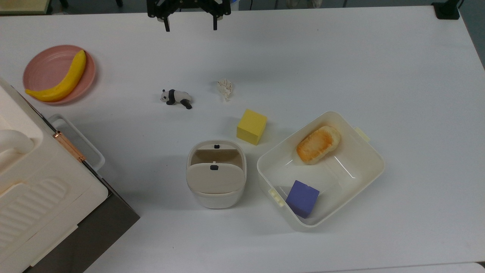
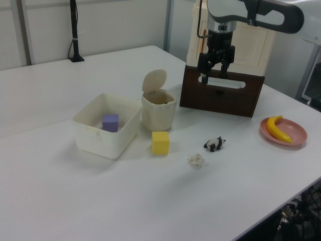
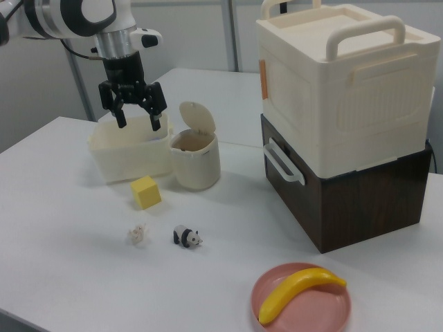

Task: Grab it up and put it in the trash

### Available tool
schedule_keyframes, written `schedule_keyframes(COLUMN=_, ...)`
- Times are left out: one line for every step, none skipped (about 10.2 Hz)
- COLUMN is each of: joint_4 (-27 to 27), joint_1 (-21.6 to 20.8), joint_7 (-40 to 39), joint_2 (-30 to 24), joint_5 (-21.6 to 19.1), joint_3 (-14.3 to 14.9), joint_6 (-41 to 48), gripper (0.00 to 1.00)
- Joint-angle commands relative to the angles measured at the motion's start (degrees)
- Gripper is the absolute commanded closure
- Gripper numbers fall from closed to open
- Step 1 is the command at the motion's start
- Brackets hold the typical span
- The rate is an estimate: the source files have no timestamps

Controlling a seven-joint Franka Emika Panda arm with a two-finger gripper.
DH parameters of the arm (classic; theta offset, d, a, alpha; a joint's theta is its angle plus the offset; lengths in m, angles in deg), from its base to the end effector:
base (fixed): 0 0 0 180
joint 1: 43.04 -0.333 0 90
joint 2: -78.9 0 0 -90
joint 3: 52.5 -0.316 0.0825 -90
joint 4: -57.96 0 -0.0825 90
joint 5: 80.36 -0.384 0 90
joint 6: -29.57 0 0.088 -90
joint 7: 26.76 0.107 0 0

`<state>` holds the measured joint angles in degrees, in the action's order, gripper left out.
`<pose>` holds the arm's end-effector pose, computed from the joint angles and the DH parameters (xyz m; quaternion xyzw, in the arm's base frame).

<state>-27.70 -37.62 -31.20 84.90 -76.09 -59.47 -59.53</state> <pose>0.5843 0.0040 0.5998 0.9979 0.0523 -0.0227 0.0303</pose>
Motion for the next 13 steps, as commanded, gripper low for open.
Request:
schedule_keyframes(joint_4=-1.6, joint_1=-0.2, joint_7=-0.2, joint_2=-1.8, joint_5=-0.1, joint_3=0.2, joint_6=-0.4, gripper=0.00)
schedule_keyframes(joint_4=-1.9, joint_1=-0.2, joint_7=-0.2, joint_2=-2.2, joint_5=-0.2, joint_3=0.1, joint_6=1.2, gripper=0.00)
schedule_keyframes(joint_4=-2.9, joint_1=-0.3, joint_7=-0.3, joint_2=-3.3, joint_5=-0.2, joint_3=0.0, joint_6=3.0, gripper=0.00)
schedule_keyframes(joint_4=-5.6, joint_1=-0.7, joint_7=-0.4, joint_2=-4.8, joint_5=-0.3, joint_3=-0.1, joint_6=3.0, gripper=0.00)
schedule_keyframes(joint_4=-8.7, joint_1=-1.2, joint_7=-0.4, joint_2=-6.1, joint_5=-0.3, joint_3=-0.2, joint_6=2.5, gripper=0.00)
schedule_keyframes(joint_4=-10.7, joint_1=-1.2, joint_7=-0.4, joint_2=-6.3, joint_5=-1.0, joint_3=-0.4, joint_6=2.4, gripper=0.00)
schedule_keyframes(joint_4=-12.3, joint_1=-1.3, joint_7=-0.5, joint_2=-6.4, joint_5=-2.2, joint_3=-0.5, joint_6=2.1, gripper=0.00)
schedule_keyframes(joint_4=-15.0, joint_1=-1.5, joint_7=-0.7, joint_2=-6.4, joint_5=-3.1, joint_3=-0.6, joint_6=-0.1, gripper=0.00)
schedule_keyframes(joint_4=-17.7, joint_1=-2.9, joint_7=-0.9, joint_2=-6.4, joint_5=-3.2, joint_3=-0.6, joint_6=-1.8, gripper=0.00)
schedule_keyframes(joint_4=-21.9, joint_1=-4.2, joint_7=-0.9, joint_2=-5.7, joint_5=-3.2, joint_3=-0.5, joint_6=-6.6, gripper=0.00)
schedule_keyframes(joint_4=-24.6, joint_1=-4.7, joint_7=-0.8, joint_2=-5.3, joint_5=-3.2, joint_3=-0.5, joint_6=-10.7, gripper=0.00)
schedule_keyframes(joint_4=-26.5, joint_1=-5.2, joint_7=-0.7, joint_2=-4.2, joint_5=-3.2, joint_3=-0.5, joint_6=-12.7, gripper=0.00)
schedule_keyframes(joint_4=-26.8, joint_1=-6.0, joint_7=-0.4, joint_2=-2.3, joint_5=-3.1, joint_3=-0.5, joint_6=-12.8, gripper=0.00)
